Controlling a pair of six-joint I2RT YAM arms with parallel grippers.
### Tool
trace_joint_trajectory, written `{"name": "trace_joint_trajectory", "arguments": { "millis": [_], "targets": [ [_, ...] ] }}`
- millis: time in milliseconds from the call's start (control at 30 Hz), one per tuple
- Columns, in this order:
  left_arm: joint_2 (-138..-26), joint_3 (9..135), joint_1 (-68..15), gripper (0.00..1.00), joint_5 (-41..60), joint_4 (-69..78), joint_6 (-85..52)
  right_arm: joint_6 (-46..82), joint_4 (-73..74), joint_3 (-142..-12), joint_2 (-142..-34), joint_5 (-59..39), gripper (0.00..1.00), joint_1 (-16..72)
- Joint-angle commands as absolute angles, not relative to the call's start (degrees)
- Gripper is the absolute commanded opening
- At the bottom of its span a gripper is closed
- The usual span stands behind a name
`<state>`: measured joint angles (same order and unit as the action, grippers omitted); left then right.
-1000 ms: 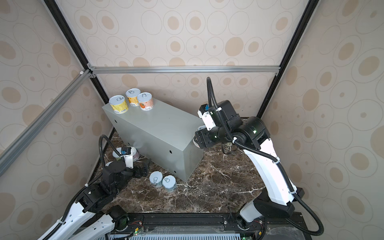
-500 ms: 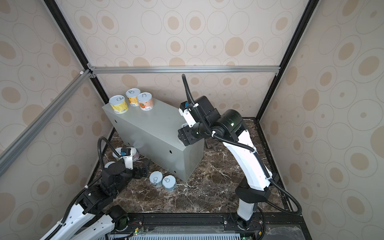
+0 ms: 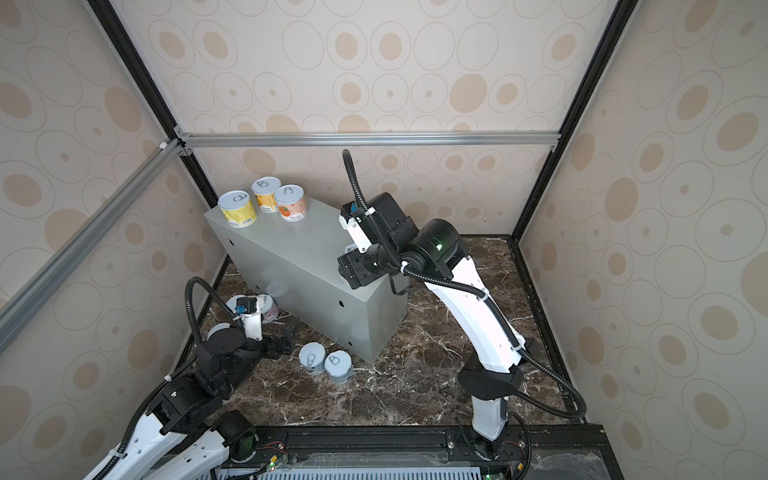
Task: Place and organize the canned foods onto the counter
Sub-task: 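Carry the orange-labelled can with the right gripper up toward the cabinet top, then lower the held can onto the cabinet top near its nearer end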
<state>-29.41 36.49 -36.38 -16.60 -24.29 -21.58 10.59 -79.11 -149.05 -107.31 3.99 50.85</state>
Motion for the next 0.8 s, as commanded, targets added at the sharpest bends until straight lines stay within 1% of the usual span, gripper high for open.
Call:
{"name": "trace_joint_trajectory", "arguments": {
  "millis": [0, 100, 200, 300, 767],
  "targets": [
    [-28.6, 36.3, -36.2, 0.99, -17.0, -23.5, -20.5, 10.3, -78.9, -149.2, -109.5, 3.1, 0.51, 51.3],
    [-28.2, 36.3, -36.1, 0.99, -17.4, -23.5, -20.5, 10.4, -77.9, -149.2, -110.4, 2.5, 0.55, 51.4],
    [-27.8, 36.3, -36.2, 0.99, -17.8, -23.5, -20.6, 10.5, -76.9, -149.2, -111.3, 1.9, 0.62, 51.5],
    [-27.6, 36.3, -36.2, 0.99, -18.1, -23.6, -20.7, 10.6, -76.0, -149.2, -112.1, 1.4, 0.67, 51.5],
    [-26.7, 36.3, -36.1, 0.99, -19.9, -24.1, -21.0, 10.8, -71.8, -148.4, -114.4, 0.0, 0.84, 51.5]
  ]
}}
